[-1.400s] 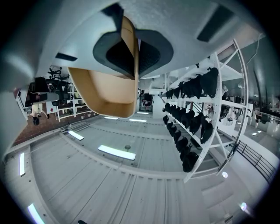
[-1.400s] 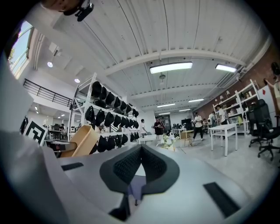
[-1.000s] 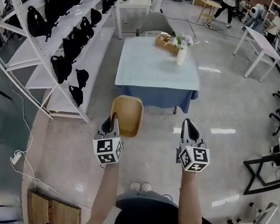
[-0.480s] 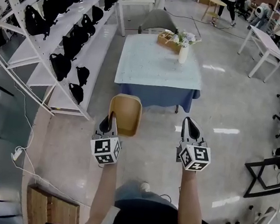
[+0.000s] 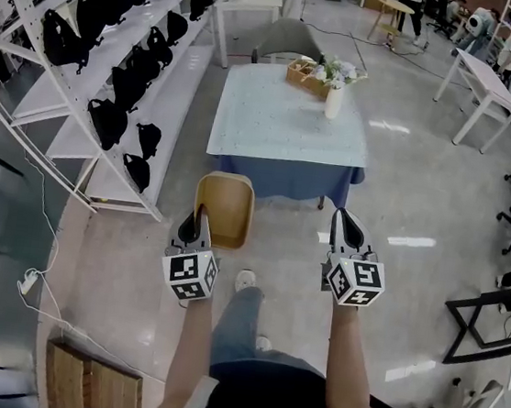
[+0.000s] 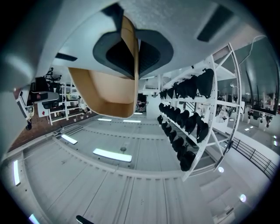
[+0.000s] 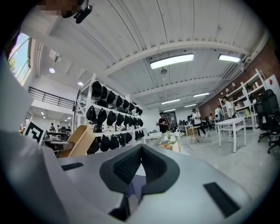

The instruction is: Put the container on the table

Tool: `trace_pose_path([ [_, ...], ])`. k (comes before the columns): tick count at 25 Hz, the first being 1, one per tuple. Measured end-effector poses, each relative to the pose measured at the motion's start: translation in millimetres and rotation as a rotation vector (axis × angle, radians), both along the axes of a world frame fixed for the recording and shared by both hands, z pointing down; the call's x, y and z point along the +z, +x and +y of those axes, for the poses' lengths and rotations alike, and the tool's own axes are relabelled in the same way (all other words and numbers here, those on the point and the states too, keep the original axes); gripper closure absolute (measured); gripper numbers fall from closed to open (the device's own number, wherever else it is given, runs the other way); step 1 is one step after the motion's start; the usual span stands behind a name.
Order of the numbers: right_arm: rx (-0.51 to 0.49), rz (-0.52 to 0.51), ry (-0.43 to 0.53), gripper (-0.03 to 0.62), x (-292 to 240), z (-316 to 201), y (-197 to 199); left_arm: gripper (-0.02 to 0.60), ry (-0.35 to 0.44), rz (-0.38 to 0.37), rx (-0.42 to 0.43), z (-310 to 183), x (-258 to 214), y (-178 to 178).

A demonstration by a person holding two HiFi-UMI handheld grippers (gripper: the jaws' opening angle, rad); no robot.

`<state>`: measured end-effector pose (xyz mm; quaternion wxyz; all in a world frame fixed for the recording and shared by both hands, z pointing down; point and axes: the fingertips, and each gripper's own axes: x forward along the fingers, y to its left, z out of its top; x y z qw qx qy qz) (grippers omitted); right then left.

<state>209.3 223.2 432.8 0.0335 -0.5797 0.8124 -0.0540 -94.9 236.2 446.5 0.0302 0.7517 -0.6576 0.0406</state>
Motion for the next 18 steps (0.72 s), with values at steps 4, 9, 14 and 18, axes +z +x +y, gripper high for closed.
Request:
trace_pose_path([
  [4, 0.002, 0.003, 0.019, 0.595, -5, -18, 1, 0.572, 0.026, 0.005, 0.006, -22, -6, 1],
  [9, -0.004, 0.023, 0.034, 0.595, -6, -48, -4, 0.572, 0.046, 0.009, 0.013, -58, -8, -3],
  [14, -0.009, 0.056, 0.041, 0.595, 2, -96, -15, 0.572, 0.060, 0.010, 0.028, -111, -6, -9],
  [18, 0.004, 0.046, 0.013, 0.595, 19, -149, -24, 0.572, 0.041, 0.010, 0.041, -171, 6, -18],
])
